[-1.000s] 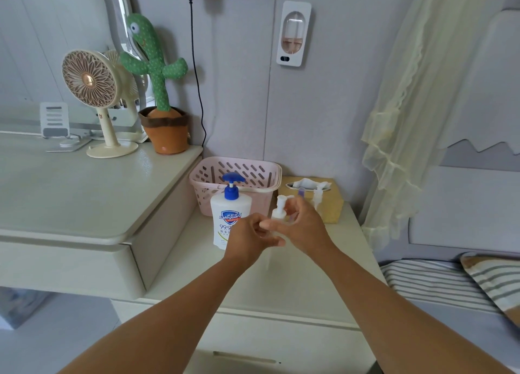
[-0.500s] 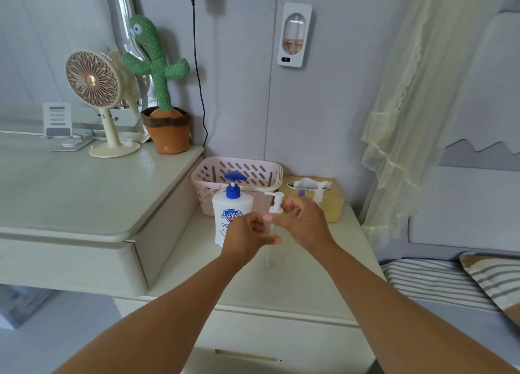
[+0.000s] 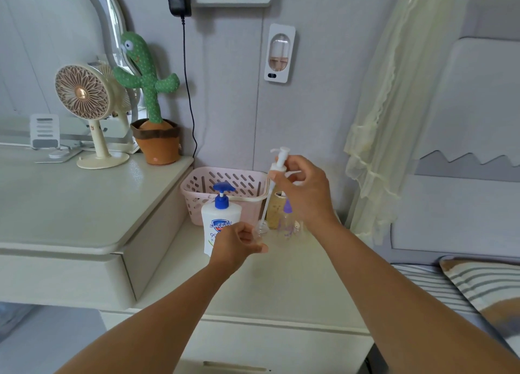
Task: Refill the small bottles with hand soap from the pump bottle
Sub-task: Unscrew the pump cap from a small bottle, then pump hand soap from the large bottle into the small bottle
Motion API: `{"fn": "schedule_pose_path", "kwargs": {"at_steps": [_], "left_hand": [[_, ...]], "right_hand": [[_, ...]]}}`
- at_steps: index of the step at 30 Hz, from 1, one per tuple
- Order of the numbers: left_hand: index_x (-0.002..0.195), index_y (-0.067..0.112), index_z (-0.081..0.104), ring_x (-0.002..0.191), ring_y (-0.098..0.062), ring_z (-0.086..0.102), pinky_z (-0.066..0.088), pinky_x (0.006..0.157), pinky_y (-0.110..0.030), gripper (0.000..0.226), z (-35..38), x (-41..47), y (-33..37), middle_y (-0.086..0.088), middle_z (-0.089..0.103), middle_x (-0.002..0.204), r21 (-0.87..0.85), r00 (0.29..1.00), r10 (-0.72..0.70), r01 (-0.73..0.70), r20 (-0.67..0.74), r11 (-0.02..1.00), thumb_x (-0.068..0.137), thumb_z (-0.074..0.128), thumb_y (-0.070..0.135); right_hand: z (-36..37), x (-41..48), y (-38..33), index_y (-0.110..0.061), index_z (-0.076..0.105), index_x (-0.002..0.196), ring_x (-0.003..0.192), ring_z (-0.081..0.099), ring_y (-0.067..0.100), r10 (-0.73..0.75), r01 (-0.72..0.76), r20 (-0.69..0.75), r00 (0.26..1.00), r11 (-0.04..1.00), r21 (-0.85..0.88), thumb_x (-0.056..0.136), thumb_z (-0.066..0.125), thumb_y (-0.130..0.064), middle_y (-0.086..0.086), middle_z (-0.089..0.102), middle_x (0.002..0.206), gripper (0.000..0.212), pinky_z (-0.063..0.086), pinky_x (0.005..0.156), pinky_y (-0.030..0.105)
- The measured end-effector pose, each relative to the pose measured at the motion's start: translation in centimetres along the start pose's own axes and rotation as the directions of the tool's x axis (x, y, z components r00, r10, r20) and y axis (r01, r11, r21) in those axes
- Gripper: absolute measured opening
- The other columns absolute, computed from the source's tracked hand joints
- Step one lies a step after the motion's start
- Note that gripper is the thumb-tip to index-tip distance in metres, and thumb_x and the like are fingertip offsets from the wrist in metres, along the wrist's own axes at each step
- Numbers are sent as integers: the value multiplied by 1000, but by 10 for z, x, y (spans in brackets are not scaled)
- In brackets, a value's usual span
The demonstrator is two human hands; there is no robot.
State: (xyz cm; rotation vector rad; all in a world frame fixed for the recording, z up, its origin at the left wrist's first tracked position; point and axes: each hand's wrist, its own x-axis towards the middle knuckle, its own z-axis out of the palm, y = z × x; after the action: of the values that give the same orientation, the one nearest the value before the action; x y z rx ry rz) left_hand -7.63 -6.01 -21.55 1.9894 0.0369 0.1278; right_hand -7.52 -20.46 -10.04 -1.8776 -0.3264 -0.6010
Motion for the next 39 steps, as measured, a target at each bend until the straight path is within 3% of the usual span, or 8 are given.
{"fn": "schedule_pose_path", "kwargs": {"at_steps": [5, 9, 13, 18, 21, 27, 32, 39], "left_hand": [[87, 20, 59, 80, -12, 63, 47, 65, -10, 36, -4, -4, 6, 4, 66, 86, 17, 1000, 20, -20, -15, 1000, 64, 86, 17], [87, 21, 59, 80, -12, 63, 51, 70, -19, 35, -6, -6, 6, 5, 65, 85, 32, 999, 20, -19, -33, 999, 65, 85, 16], [85, 22, 58, 82, -14, 63, 51, 73, -22, 33, -5, -6, 6, 7, 64, 83, 47, 998, 33, -30, -62, 998, 66, 84, 16], [106, 16, 62, 89, -11, 61, 47, 77, -20, 46, -1, -5, -3, 3, 66, 96, 121, 991, 57, -42, -122, 992, 67, 84, 29], [110, 18, 65, 80, -7, 60, 46, 71, -20, 50, 0, -7, -5, 8, 65, 94, 217, 981, 111, -74, -160, 973, 68, 81, 40], [112, 20, 61, 63, -4, 52, 43, 63, -18, 49, 4, -11, -2, 4, 59, 73, 263, 969, 143, -87, -201, 961, 71, 79, 39], [117, 19, 57, 65, -10, 62, 55, 70, -28, 52, 10, -8, -4, 2, 61, 73, 218, 977, 93, -50, -190, 975, 73, 76, 40], [113, 17, 60, 64, -5, 64, 55, 74, -24, 39, 7, -7, -6, 3, 64, 76, 120, 986, 61, -42, -157, 992, 79, 73, 31]], "right_hand": [[-18, 4, -5, -23, 65, 98, 75, 59, 0, -35, 38, -116, 993, 999, 23, 82, 70, -29, -17, 63, 87, 17, 42, 59, 8], [-25, -4, 13, -25, 65, 102, 78, 62, 1, -7, 20, -168, 986, 997, 73, 83, 69, -25, -14, 65, 93, 19, 44, 63, 9], [-19, -27, 51, -26, 61, 93, 74, 62, -1, 20, -15, -135, 991, 999, 32, 80, 71, -13, -15, 66, 85, 21, 46, 62, 12], [-3, -66, 104, -21, 58, 86, 69, 58, 4, 159, -172, -105, 982, 976, -132, 76, 71, -10, -10, 64, 80, 19, 41, 56, 9], [10, -81, 126, -20, 57, 87, 74, 59, 17, 233, -244, -73, 970, 931, -271, 77, 67, -12, -6, 63, 82, 16, 43, 61, 25], [24, -90, 135, -19, 52, 95, 80, 55, 23, 299, -262, -1, 954, 834, -485, 82, 57, -14, -1, 56, 93, 14, 36, 65, 27], [30, -89, 141, -21, 51, 103, 89, 59, 18, 339, -267, 53, 939, 820, -506, 81, 64, -13, -4, 54, 105, 27, 46, 72, 30], [31, -78, 128, -23, 56, 100, 94, 58, 18, 259, -221, 23, 966, 865, -451, 82, 65, -16, -4, 59, 106, 21, 51, 82, 36]]}}
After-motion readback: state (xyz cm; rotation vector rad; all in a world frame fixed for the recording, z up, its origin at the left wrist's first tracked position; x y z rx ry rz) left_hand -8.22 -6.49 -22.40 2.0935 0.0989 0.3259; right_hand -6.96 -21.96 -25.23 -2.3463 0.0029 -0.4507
